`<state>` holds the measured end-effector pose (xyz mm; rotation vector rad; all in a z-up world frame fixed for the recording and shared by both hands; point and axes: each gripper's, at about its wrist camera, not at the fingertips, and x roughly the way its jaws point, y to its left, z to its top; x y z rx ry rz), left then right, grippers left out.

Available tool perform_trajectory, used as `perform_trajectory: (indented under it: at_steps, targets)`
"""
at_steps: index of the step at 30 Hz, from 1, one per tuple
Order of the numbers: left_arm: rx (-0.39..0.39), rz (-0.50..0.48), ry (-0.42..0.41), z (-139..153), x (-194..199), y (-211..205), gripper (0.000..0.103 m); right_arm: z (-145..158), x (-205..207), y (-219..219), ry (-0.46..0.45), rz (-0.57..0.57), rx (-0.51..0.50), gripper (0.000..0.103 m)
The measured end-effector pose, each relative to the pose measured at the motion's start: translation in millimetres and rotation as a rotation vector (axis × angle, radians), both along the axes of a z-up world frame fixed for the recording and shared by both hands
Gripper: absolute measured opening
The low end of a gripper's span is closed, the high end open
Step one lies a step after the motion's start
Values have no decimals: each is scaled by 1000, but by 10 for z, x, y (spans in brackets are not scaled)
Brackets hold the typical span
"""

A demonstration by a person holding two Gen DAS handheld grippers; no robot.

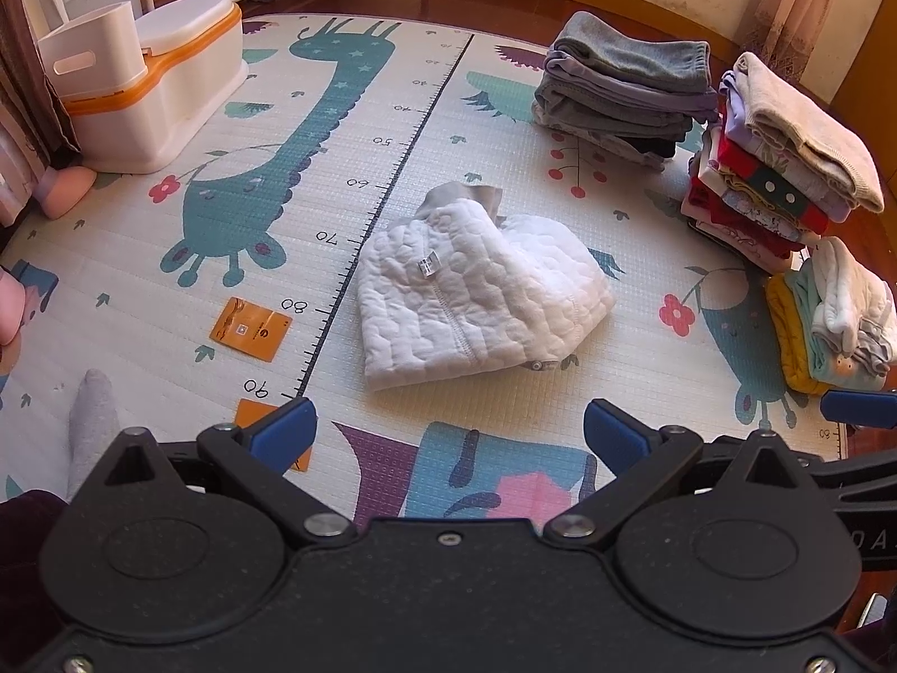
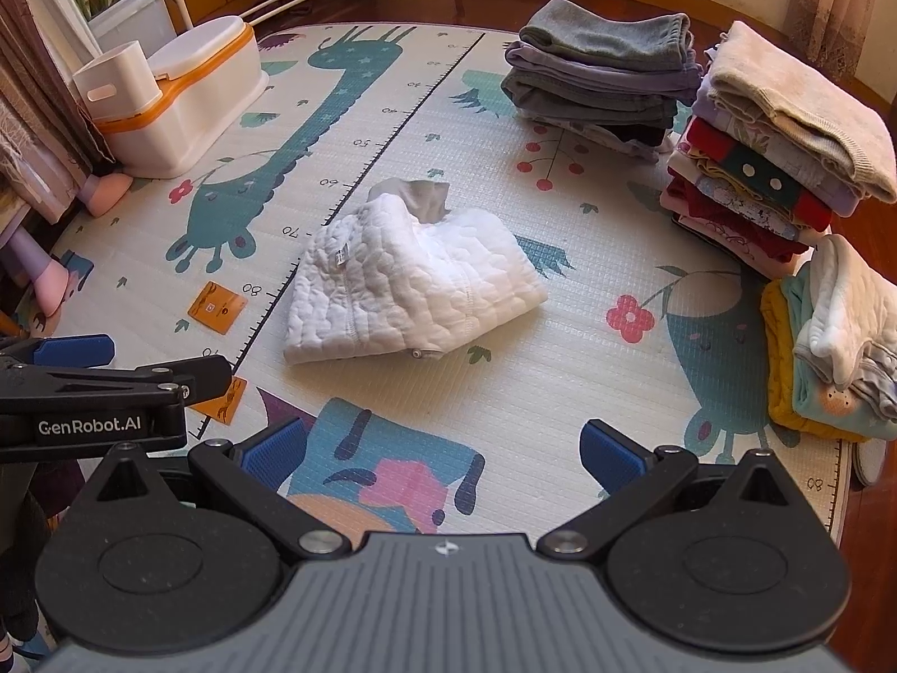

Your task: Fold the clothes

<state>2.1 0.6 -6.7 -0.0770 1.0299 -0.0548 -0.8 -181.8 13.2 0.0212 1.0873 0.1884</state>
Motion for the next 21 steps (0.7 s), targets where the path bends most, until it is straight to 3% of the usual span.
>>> perform_trajectory:
  at_steps: [15,21]
  targets:
    - [20,1,10,-78,58,18,103,-111,33,21,25,25,-26,103]
    - [0,-18,24,-270,181,79,103,-228,168,-17,46,38,-48,103]
